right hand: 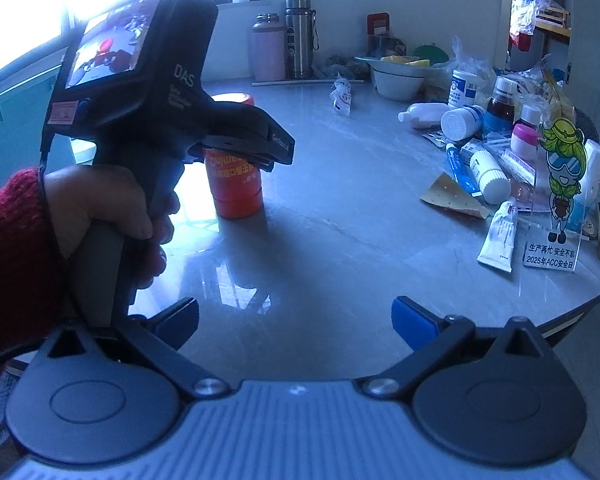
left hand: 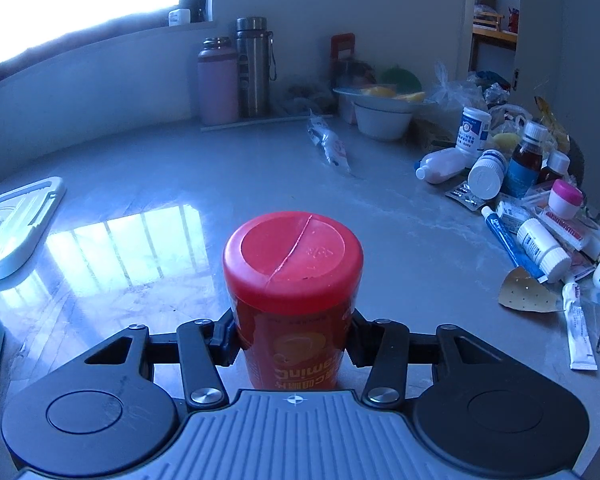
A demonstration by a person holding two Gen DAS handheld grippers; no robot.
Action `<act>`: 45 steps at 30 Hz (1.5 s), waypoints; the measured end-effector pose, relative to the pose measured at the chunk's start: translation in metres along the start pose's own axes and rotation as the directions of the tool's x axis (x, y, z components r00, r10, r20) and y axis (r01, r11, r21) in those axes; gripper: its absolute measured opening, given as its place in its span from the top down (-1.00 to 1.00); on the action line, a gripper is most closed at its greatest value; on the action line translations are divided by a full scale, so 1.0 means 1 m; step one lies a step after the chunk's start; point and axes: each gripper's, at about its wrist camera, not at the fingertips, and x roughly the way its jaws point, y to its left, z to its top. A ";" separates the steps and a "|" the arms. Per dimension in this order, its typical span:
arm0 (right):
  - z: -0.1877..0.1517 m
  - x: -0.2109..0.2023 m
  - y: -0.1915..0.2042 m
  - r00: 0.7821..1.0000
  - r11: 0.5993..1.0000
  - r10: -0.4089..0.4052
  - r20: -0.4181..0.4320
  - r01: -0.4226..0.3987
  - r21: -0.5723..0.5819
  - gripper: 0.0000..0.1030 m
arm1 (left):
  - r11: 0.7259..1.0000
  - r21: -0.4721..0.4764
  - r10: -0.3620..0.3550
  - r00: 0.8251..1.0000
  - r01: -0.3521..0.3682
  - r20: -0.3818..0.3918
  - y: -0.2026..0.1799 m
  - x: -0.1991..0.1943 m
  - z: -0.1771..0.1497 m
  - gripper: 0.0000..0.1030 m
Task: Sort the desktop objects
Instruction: 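Carry the red canister with the left gripper over the blue tub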
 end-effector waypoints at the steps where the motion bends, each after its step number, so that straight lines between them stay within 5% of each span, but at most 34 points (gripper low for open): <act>1: 0.000 -0.001 0.000 1.000 1.000 0.001 0.000 -0.001 -0.002 -0.99 | 1.000 0.000 -0.001 1.000 0.001 0.002 0.000 -0.002 0.000 0.04; 14: 0.002 -0.014 0.011 0.999 0.999 0.041 0.025 -0.040 -0.037 -0.99 | 1.000 0.007 0.029 0.999 -0.030 0.033 0.015 -0.040 0.004 0.04; 45: -0.006 -0.063 0.055 0.984 0.973 0.168 0.060 -0.156 -0.172 -0.99 | 0.984 -0.112 0.144 0.989 -0.140 0.032 0.099 -0.214 -0.032 0.04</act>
